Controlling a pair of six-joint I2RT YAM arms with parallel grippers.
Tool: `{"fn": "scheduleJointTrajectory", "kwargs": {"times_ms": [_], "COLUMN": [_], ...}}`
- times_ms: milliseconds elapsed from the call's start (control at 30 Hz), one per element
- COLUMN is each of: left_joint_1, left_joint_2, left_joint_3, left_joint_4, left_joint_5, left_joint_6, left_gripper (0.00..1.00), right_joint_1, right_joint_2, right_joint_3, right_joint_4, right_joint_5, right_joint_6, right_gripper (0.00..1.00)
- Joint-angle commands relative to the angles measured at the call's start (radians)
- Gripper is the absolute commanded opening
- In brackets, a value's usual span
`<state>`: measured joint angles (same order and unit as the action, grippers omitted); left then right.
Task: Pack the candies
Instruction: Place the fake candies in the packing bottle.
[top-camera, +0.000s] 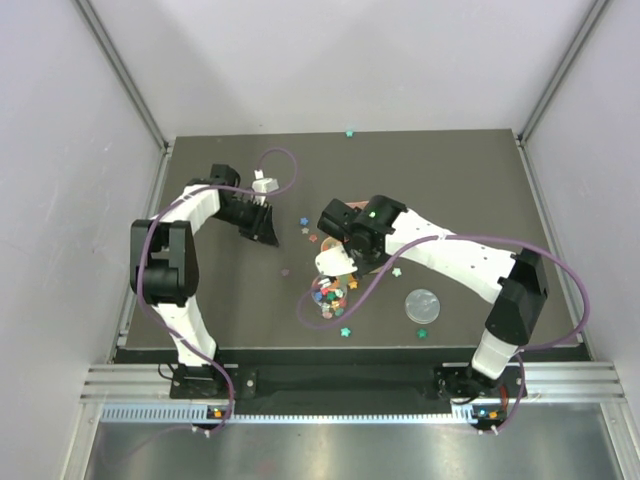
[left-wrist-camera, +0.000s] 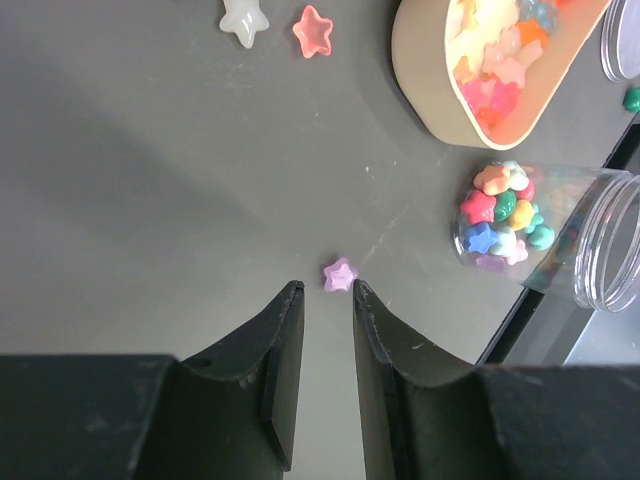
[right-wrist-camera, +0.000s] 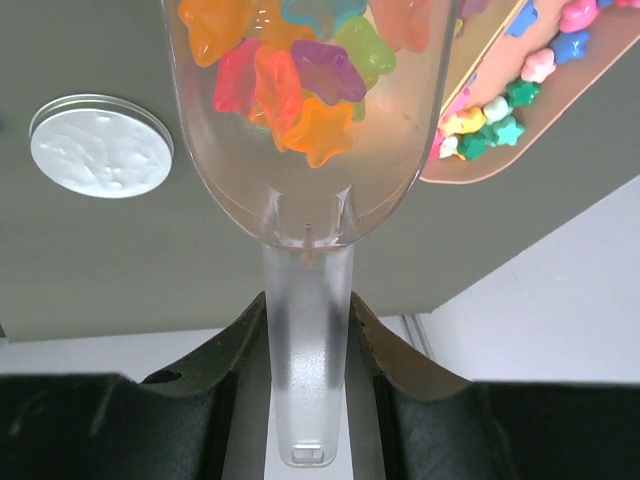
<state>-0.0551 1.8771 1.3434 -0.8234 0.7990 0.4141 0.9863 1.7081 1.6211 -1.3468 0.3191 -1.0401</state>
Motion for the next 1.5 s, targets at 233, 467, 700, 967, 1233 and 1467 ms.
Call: {"fn": "scheduleJointTrajectory", "kwargs": {"times_ms": [233, 467, 700, 967, 1233, 1467], "left_joint_1": [0.014, 0.018, 0.024, 0.035, 0.040, 0.043], "left_joint_2": [-0.087, -0.092, -0.095, -0.095, -0.111, -0.118], "left_joint_3": [-0.049, -0.064, -0.072, -0.093, -0.116, -0.109], "left_joint_4": [0.066, 0.090, 0.121, 0.142, 0.165, 0.159], "left_joint_5": [0.057, 0.066, 0.081, 0.097, 0.108, 0.109], "left_joint_6": [-0.011, -0.015, -0.035, -0.035, -0.044, -0.046], "left_gripper": [0.31, 0.31, 0.31, 0.31, 0.31, 0.31], "right_joint_1": [0.035, 0.058, 0.077, 0.107, 0.132, 0.150], "right_joint_2": [-0.022, -0.021, -0.027, -0.033, -0.041, -0.038], "right_joint_3": [-0.024, -0.056, -0.046, -0.032, -0.032, -0.010], "right_joint_4": [-0.117, -0.123, -0.124, -0.126, -0.126, -0.126], "right_joint_5": [0.089, 0.169, 0.219, 0.279, 0.328, 0.357], "right_joint_6": [0.051, 0.052, 0.038, 0.026, 0.015, 0.003], "right_gripper": [0.00, 0.00, 0.00, 0.00, 0.00, 0.00]}}
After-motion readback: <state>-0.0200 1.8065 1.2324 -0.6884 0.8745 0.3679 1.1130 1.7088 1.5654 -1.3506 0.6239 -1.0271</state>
